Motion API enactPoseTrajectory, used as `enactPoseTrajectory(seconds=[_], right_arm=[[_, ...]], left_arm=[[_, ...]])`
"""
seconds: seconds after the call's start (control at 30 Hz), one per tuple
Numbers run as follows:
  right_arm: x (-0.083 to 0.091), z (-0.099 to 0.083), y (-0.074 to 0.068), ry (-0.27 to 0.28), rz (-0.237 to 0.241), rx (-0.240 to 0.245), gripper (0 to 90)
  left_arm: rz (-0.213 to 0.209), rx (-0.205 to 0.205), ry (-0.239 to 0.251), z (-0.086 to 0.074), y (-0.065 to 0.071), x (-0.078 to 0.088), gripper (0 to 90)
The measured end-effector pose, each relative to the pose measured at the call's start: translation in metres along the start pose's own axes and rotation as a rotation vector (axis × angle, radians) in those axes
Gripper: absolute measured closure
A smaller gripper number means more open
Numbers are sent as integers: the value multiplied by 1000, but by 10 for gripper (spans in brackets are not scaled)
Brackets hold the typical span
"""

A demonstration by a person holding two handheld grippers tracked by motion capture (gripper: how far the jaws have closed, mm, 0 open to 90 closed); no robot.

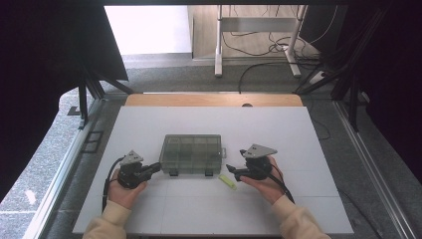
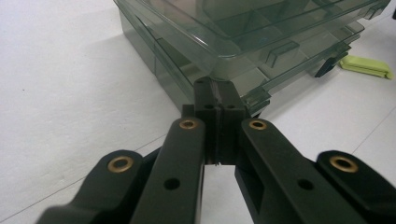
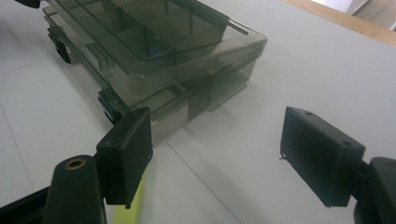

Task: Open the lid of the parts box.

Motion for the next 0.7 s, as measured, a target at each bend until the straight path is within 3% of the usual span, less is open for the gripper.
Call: enactPoseTrajectory(seconds=[0.3, 0.7], right_arm=[[-15, 7, -4, -16, 8, 44, 254], [-14, 5, -8, -31, 24, 57, 254]], left_arm=[[2, -1, -1, 0, 0, 0, 900], [-7, -10, 3, 3, 1, -2, 900]])
Point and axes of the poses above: each handheld gripper's, and its own axes: x roughly backward along the jaws, z roughly out of its top, y roughly to its right, the point moved 1 cm from there along -x, roughly forward along the jaws, and after that the axes turned 9 degrees about x, right-handed, at the moved point
